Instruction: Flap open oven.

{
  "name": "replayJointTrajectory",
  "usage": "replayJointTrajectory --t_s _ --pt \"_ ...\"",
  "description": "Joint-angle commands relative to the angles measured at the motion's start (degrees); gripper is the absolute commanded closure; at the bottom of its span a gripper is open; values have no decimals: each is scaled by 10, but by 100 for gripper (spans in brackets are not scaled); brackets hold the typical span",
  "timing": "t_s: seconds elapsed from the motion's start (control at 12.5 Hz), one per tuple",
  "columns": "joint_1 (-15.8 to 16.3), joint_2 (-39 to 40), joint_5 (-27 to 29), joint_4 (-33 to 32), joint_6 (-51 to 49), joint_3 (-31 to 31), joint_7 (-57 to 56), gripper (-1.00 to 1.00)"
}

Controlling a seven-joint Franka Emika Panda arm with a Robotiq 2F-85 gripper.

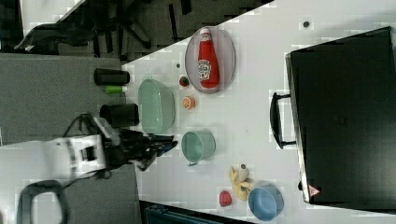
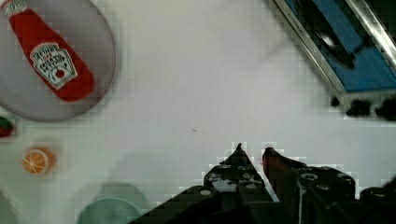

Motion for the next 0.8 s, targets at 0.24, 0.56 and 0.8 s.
replayJointTrajectory --t_s 0.24,0.56,0.8 --pt "-15 31 -11 -24 65 -96 -272 65" --pt "-16 78 -10 -24 140 -151 -473 65" --pt "-18 120 -10 -24 188 -181 -515 65"
